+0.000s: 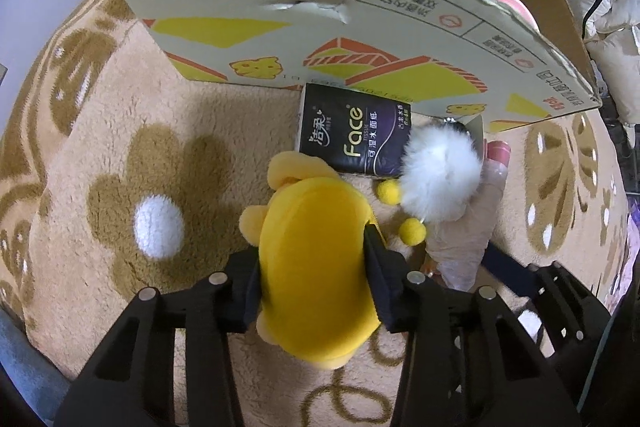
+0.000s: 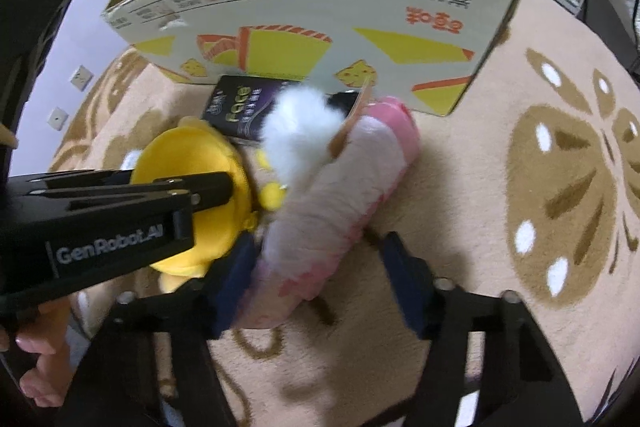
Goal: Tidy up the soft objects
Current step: 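Grasp yellow plush with left tool while right tool grasps pink wrapped roll, then lift yellow plush with left tool while right tool carries pink roll into box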
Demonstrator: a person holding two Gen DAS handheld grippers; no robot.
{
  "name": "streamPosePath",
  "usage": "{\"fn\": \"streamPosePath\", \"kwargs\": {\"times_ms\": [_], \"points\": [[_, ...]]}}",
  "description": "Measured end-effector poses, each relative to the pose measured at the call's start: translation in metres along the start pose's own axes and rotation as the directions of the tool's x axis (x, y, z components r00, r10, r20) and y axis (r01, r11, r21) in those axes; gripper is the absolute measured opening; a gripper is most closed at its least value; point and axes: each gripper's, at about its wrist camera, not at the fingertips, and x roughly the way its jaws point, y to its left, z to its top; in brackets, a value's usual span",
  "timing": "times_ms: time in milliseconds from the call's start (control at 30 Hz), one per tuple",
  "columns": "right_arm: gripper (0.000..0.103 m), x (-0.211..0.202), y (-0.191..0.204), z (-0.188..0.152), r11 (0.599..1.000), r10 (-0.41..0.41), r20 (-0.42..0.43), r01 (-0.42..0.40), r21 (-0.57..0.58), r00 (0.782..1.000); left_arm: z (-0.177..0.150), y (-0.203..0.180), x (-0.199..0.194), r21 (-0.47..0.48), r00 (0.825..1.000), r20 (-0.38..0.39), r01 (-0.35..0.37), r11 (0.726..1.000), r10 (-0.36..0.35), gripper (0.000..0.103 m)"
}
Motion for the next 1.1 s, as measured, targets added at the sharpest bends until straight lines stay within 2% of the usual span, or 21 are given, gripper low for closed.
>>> {"fn": "streamPosePath", "kwargs": {"times_ms": [67,133,267,333,500,733,867,967,1100], "points": [[0.044,-0.002,0.001,-0.001,1.0,0.022,-0.005,-0.022,-0.002,1.0,-0.003,0.001,-0.003,0.001,1.0,0.008,-0.003,1.0,0.003,0.041],[0.04,-0.003,0.002,-0.003,1.0,0.014,-0.005,-0.014,-0.002,1.0,-0.005,-0.002,-0.008,0.007,1.0,0.019,-0.021,1.0,0.021,0.041],[0.024,-0.012,-0.007,-0.006,1.0,0.012,0.007,-0.013,0.027,1.0,-0.009,-0.001,-0.017,0.007,0.998,0.041,-0.052,0.999,0.052,0.041],[0.021,-0.016,-0.012,-0.006,0.999,-0.004,0.024,0.003,0.044,1.0,-0.012,-0.001,-0.022,0.01,0.995,0.061,-0.075,0.997,0.074,0.041],[0.018,-0.033,-0.026,-0.009,0.996,-0.007,0.066,0.001,0.088,0.998,-0.021,0.007,-0.035,-0.006,0.988,0.106,-0.116,0.993,0.115,0.041],[0.017,-0.068,-0.028,-0.019,0.996,-0.016,0.158,0.002,0.089,0.987,-0.041,0.024,-0.062,-0.033,0.97,0.175,-0.167,0.985,0.17,0.041],[0.017,-0.09,-0.023,-0.025,0.996,-0.009,0.223,-0.011,0.088,0.975,-0.051,0.021,-0.08,-0.031,0.951,0.234,-0.202,0.979,0.203,0.041],[0.017,-0.113,-0.021,-0.028,0.997,-0.002,0.295,-0.022,0.079,0.956,-0.051,0.016,-0.097,-0.045,0.933,0.293,-0.206,0.977,0.21,0.041],[0.017,-0.121,-0.017,-0.022,0.996,-0.003,0.33,-0.025,0.083,0.944,-0.047,0.018,-0.122,-0.065,0.909,0.36,-0.202,0.977,0.211,0.041]]}}
